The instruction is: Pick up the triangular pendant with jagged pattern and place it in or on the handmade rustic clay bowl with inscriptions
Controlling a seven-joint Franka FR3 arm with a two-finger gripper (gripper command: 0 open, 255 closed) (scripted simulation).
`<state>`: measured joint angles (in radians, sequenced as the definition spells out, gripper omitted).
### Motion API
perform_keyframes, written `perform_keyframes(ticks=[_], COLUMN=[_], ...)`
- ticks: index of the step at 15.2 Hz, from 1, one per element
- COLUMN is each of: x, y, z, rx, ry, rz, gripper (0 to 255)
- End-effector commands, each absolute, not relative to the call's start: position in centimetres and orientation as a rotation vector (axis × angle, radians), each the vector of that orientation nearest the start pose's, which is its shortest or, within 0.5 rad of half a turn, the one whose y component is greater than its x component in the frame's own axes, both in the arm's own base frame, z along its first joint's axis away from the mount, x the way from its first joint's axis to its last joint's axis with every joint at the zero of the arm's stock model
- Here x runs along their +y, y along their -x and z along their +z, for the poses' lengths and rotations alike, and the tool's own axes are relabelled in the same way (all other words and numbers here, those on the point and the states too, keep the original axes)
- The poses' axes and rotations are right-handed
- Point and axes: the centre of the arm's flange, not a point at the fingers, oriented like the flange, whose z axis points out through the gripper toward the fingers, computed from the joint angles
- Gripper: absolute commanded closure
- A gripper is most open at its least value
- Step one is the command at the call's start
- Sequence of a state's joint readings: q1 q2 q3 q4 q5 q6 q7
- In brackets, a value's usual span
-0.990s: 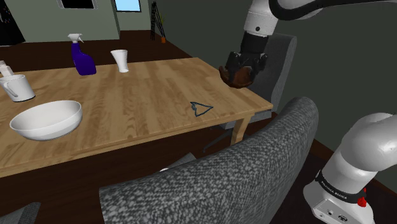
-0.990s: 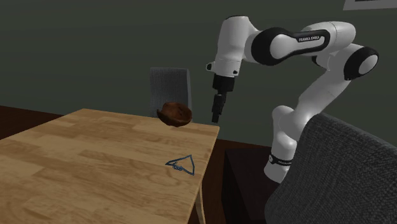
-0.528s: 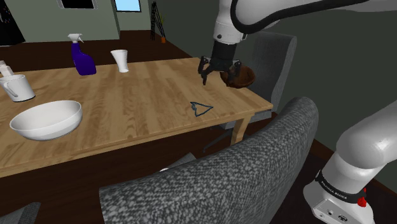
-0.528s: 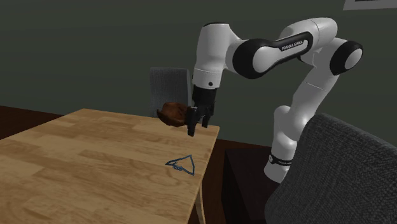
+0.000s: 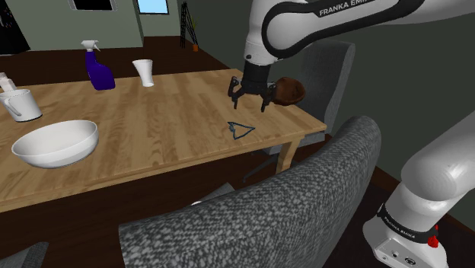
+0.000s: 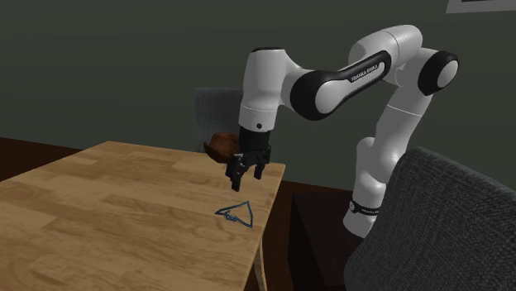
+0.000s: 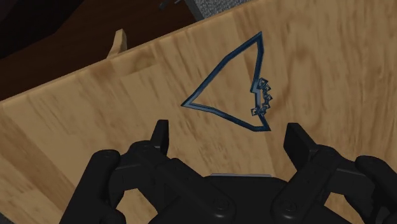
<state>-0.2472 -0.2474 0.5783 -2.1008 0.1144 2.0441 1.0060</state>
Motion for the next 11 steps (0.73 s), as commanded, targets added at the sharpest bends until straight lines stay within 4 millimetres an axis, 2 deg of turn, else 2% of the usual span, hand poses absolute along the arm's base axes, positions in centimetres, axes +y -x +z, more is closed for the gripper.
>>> perform_keyframes(ticks=[1,9,10,11], x=[18.92,18.92,18.92,18.92], y=[-47.53,-47.53,-47.53,-47.53], z=[50.75,50.75,50.75,50.75], rx=[1.083,1.083,1.083,1.083], ry=[2.864,2.864,2.864,2.864], rz=[-0.214,-0.214,-0.214,-0.214], gripper=[0,0,255,255])
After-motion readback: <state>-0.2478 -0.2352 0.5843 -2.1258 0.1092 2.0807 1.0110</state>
